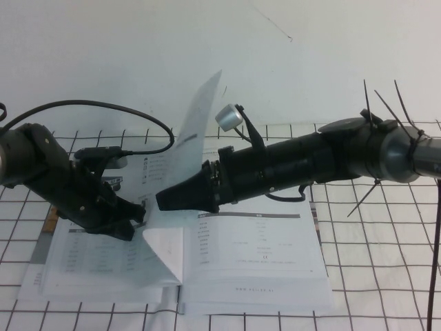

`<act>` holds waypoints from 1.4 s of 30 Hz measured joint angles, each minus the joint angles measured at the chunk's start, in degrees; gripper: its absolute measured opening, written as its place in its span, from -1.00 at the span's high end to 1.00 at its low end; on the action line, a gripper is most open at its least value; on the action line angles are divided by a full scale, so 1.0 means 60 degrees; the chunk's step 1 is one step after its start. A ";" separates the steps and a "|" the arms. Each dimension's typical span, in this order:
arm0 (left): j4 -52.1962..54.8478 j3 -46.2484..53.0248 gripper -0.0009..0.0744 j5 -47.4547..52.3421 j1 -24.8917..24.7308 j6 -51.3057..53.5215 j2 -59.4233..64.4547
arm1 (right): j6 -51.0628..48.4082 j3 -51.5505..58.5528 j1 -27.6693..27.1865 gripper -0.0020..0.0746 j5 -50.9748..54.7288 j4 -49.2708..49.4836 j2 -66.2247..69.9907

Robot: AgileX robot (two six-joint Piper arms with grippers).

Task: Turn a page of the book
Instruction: Open the closed book

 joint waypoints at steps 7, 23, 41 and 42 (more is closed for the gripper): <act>-0.0036 -0.0004 0.98 0.0096 -0.0024 0.0000 -0.0095 | 0.0600 -0.0760 0.0000 0.05 0.0129 -0.0321 0.0000; 0.0529 0.0189 0.98 0.0497 -0.0164 0.0005 -0.4005 | 0.1034 -0.0915 0.0000 0.05 -0.0011 -0.0578 0.0000; 0.1900 0.5098 0.98 -0.2301 -0.4091 -0.1283 -0.9530 | 0.1122 -0.0915 0.0000 0.05 -0.0404 -0.0578 0.0000; 0.1997 0.5314 0.98 -0.2598 -0.4384 -0.1393 -0.9550 | 0.1120 -0.0915 0.0000 0.06 -0.0404 -0.0578 0.0000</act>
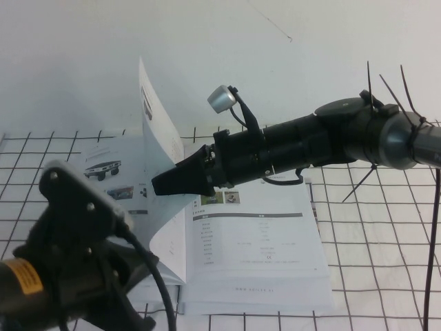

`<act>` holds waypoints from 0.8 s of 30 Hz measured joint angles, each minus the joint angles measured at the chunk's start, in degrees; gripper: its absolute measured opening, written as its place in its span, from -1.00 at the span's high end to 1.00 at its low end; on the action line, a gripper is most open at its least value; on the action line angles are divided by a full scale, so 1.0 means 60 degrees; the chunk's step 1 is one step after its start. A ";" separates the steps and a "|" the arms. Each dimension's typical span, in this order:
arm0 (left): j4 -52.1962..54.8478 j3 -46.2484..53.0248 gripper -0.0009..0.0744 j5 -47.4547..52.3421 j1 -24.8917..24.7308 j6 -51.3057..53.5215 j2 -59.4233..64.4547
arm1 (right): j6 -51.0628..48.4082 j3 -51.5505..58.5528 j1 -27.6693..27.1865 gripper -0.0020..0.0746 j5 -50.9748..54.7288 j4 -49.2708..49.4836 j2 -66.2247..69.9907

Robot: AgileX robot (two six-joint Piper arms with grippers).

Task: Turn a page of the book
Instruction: Open the closed book

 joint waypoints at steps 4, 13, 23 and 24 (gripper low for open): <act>0.0365 0.0617 0.98 -0.1364 -0.1051 -0.0334 0.0139 | 0.0112 0.0000 0.0000 0.06 -0.0012 0.0000 0.0000; 0.0960 0.0714 0.98 -0.3209 -0.1854 -0.0805 0.1853 | 0.0147 0.0000 0.0000 0.06 -0.0012 0.0000 0.0000; 0.0434 0.0731 0.98 -0.5651 -0.1863 -0.0989 0.4455 | 0.0167 0.0000 0.0000 0.06 -0.0035 0.0000 0.0000; 0.0359 0.0731 0.98 -0.5813 -0.1863 -0.1011 0.4601 | 0.0167 0.0000 0.0000 0.06 -0.0035 -0.0019 0.0000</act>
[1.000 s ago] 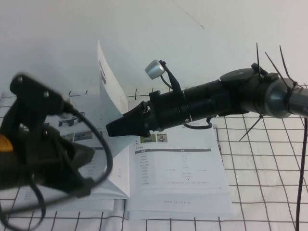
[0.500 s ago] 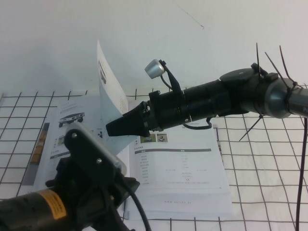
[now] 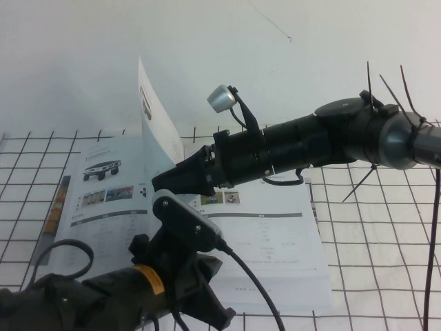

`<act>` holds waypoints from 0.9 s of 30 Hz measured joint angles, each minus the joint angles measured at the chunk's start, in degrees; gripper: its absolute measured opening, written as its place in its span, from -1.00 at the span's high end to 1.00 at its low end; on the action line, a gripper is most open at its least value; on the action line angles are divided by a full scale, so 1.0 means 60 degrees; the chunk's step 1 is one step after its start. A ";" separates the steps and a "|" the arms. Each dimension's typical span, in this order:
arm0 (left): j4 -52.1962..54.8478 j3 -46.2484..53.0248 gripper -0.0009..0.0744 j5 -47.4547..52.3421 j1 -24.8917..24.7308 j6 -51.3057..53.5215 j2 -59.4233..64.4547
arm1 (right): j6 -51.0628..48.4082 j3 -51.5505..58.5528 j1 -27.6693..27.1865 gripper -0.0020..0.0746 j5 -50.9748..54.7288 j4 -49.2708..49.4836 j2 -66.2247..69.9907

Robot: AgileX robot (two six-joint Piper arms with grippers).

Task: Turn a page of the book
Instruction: Open the closed book

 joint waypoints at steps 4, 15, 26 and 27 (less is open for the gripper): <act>-0.0426 0.0000 0.98 -0.0441 0.0000 0.0001 0.0322 | 0.0000 0.0000 0.0000 0.06 0.0000 -0.0040 0.0000; -0.3486 0.0000 0.98 -0.2010 0.0000 0.2026 0.0421 | 0.0000 0.0000 0.0000 0.06 0.0090 -0.0040 0.0000; -0.4849 0.0000 0.98 -0.2447 0.0000 0.3247 0.0421 | 0.0047 0.0000 0.0000 0.06 0.0428 -0.0061 0.0000; -0.4849 0.0000 0.98 -0.2447 0.0000 0.3245 0.0421 | 0.0109 0.0000 -0.0017 0.05 0.0490 -0.0061 0.0000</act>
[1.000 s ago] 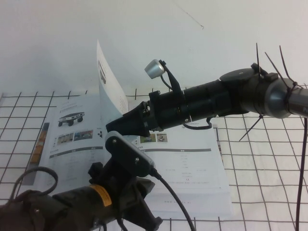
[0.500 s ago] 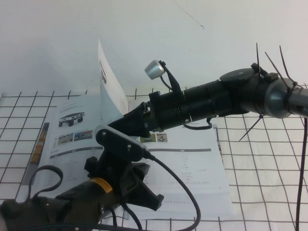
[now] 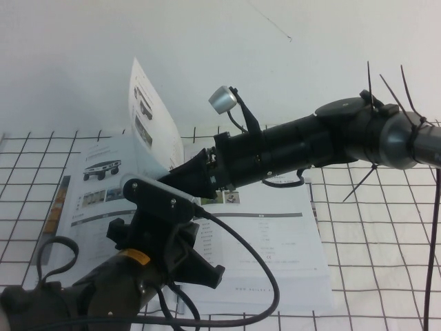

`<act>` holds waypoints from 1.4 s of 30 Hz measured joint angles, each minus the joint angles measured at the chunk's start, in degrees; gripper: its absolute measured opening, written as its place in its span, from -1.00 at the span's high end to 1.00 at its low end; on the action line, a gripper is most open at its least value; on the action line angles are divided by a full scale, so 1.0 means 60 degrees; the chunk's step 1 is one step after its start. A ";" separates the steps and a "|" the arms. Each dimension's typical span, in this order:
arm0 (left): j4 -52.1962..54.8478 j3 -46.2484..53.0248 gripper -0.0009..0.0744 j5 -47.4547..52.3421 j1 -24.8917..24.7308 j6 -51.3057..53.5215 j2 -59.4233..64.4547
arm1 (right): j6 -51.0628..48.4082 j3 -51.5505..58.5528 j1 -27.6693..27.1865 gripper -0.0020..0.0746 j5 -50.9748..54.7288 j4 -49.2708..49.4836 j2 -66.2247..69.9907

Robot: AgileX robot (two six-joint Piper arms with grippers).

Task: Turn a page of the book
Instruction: Open the closed book

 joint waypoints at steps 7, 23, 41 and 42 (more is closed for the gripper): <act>-0.0077 0.0000 0.98 0.0000 0.0000 0.0021 0.0000 | 0.0102 0.0000 -0.0552 -0.17 0.0222 0.0017 -0.0335; -0.0477 0.0000 0.98 -0.0205 0.0000 0.0421 0.0000 | 0.1636 0.0062 -0.1683 0.89 0.0020 -0.4636 -0.2030; -0.2475 0.0000 0.98 0.0397 0.0985 0.2494 0.0000 | 0.4027 0.2739 -0.1379 0.94 -0.4000 -0.7563 -0.1129; -0.2475 0.0000 0.98 0.0567 0.1216 0.2573 0.0000 | 0.4110 0.2739 -0.1338 0.94 -0.4037 -0.7624 -0.1100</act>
